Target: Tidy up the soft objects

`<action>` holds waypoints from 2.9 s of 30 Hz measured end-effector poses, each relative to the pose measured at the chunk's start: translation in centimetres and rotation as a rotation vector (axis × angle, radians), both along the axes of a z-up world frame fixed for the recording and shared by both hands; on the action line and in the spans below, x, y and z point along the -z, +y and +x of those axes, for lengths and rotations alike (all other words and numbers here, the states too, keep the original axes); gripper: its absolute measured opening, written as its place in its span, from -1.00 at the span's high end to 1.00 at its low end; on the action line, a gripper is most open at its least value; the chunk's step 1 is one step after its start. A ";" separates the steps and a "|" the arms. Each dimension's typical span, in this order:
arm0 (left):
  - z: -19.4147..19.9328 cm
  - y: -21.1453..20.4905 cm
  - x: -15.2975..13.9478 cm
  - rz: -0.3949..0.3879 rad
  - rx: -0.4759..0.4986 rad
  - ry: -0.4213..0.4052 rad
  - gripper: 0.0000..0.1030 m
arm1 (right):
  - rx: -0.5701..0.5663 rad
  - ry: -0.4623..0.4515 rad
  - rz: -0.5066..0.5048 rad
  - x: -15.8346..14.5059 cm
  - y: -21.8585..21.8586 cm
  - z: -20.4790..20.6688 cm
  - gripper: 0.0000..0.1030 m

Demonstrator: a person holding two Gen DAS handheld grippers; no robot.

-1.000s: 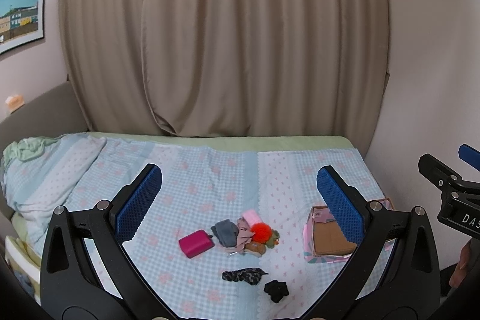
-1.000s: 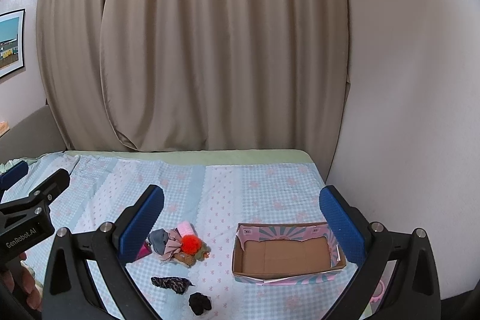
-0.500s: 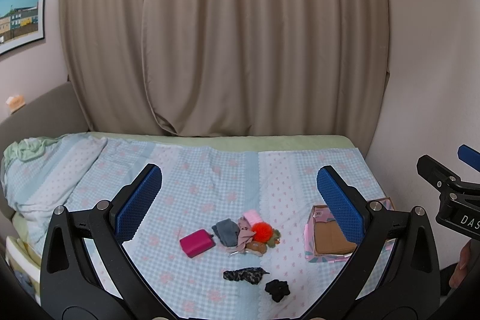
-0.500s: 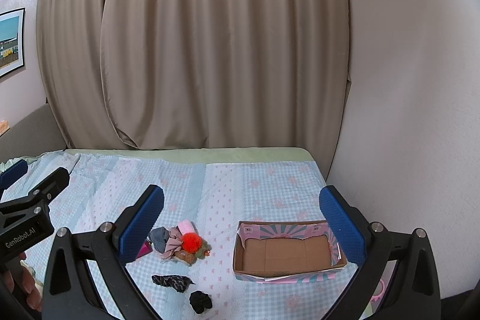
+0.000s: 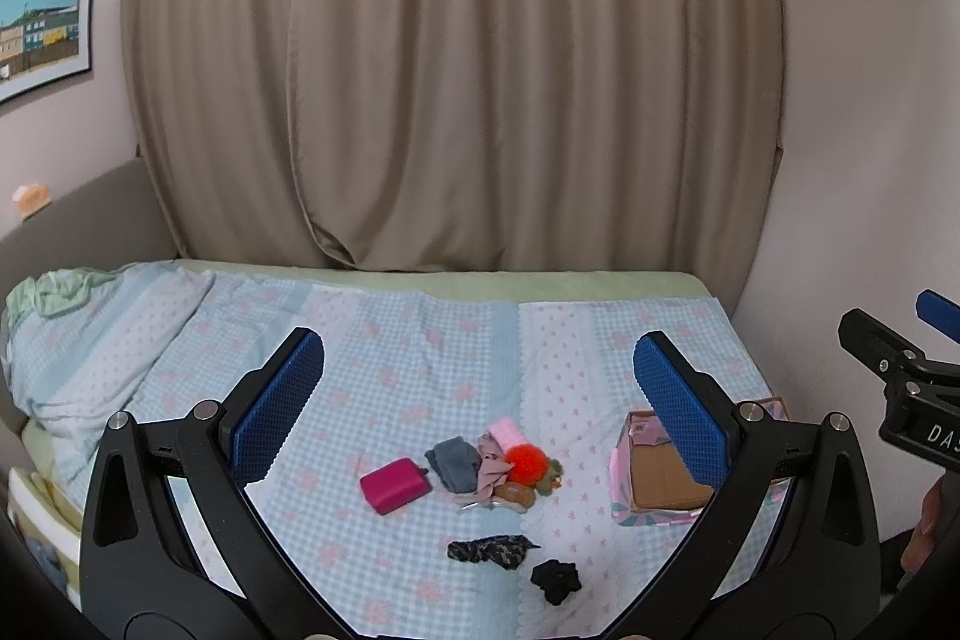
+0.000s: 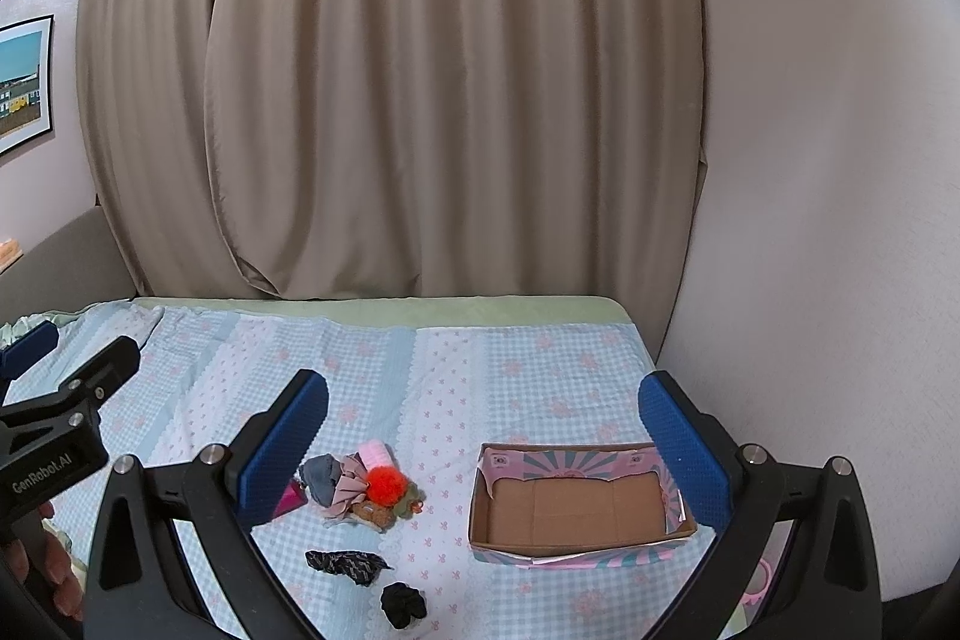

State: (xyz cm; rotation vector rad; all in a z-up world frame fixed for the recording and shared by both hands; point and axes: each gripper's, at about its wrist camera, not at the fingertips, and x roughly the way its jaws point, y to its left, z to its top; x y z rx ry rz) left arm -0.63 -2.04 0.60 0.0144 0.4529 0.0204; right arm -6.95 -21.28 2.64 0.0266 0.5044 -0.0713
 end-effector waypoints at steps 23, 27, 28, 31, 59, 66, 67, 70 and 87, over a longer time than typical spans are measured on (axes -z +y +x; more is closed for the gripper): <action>11.2 13.7 18.0 0.044 0.192 0.348 -0.99 | -0.006 0.248 0.131 17.1 8.3 8.4 -1.00; 14.4 15.1 24.5 0.048 0.240 0.418 -0.99 | -0.037 0.311 0.120 23.3 10.0 10.4 -1.00; 14.9 15.2 25.9 0.048 0.250 0.428 -0.99 | -0.051 0.325 0.118 24.8 10.4 10.9 -1.00; 17.1 15.6 31.2 0.071 0.278 0.477 -0.99 | -0.098 0.361 0.077 29.5 11.7 12.4 -0.99; 25.1 15.3 49.6 0.121 0.373 0.619 -0.64 | -0.484 0.525 0.026 46.0 14.7 22.2 -0.07; 25.5 15.4 48.5 0.081 0.360 0.627 -0.11 | -0.462 0.499 0.024 45.2 14.5 20.4 0.30; 25.4 15.6 48.2 0.069 0.353 0.626 -0.06 | -0.460 0.494 0.024 45.0 14.5 20.0 0.32; 25.1 15.9 47.7 0.053 0.339 0.627 0.02 | -0.455 0.479 0.022 44.5 14.7 19.1 0.39; 20.2 16.8 42.1 -0.005 0.240 0.590 0.04 | -0.421 0.421 0.065 39.8 13.2 15.3 0.50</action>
